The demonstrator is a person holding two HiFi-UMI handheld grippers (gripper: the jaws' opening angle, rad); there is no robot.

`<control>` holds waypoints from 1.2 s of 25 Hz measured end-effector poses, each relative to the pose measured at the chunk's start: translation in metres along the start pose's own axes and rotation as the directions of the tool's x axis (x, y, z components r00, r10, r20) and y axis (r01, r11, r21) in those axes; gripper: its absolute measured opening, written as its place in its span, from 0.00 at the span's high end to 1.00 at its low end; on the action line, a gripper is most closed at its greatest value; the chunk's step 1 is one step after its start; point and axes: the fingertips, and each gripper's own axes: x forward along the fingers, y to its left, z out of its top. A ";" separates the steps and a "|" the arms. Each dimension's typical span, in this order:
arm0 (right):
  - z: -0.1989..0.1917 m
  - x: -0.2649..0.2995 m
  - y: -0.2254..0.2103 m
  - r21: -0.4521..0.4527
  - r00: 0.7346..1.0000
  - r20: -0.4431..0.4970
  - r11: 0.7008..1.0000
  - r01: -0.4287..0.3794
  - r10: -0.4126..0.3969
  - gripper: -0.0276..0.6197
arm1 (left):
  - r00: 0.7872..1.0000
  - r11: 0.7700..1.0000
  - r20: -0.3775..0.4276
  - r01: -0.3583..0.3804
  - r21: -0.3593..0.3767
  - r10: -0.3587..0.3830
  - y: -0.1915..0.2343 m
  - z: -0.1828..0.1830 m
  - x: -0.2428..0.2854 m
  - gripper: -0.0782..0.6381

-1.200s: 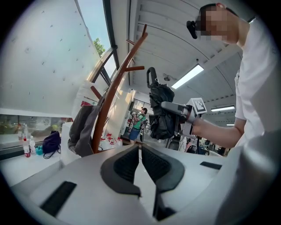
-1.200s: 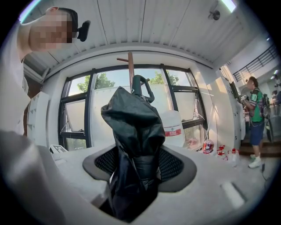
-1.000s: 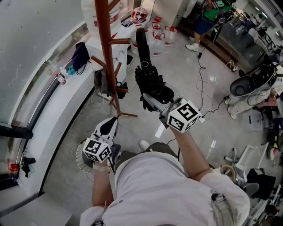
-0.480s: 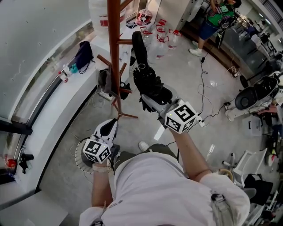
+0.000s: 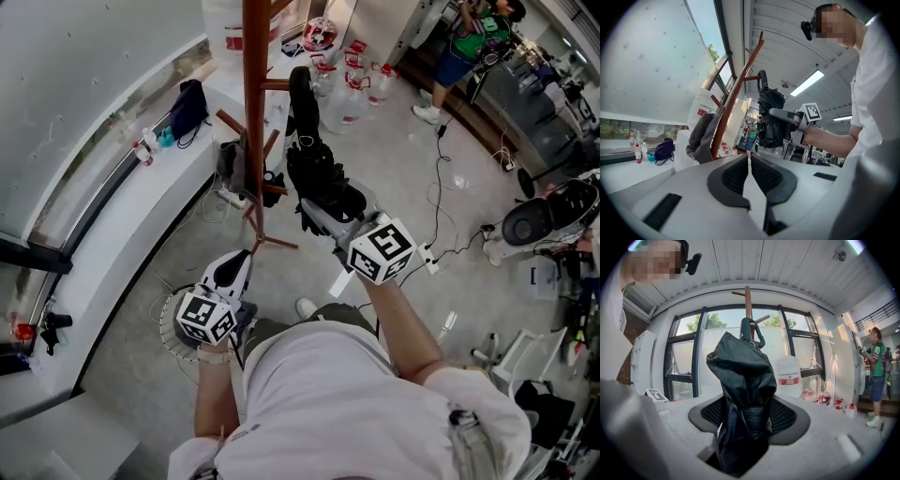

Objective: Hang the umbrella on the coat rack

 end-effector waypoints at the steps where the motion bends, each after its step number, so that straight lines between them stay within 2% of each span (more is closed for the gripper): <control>1: -0.001 0.001 0.000 -0.001 1.000 0.000 1.000 0.000 0.000 0.55 | 1.000 1.000 0.000 -0.006 -0.002 0.006 0.001 0.000 -0.001 0.89; 12: -0.002 0.015 -0.005 -0.042 1.000 -0.028 0.999 0.009 -0.010 0.55 | 0.998 0.998 0.016 -0.068 -0.018 0.069 0.003 -0.005 -0.009 0.89; 30: -0.021 0.038 -0.004 -0.023 1.000 -0.014 1.000 -0.018 0.017 0.55 | 0.987 0.986 0.017 -0.158 -0.048 0.159 0.005 -0.015 -0.028 0.89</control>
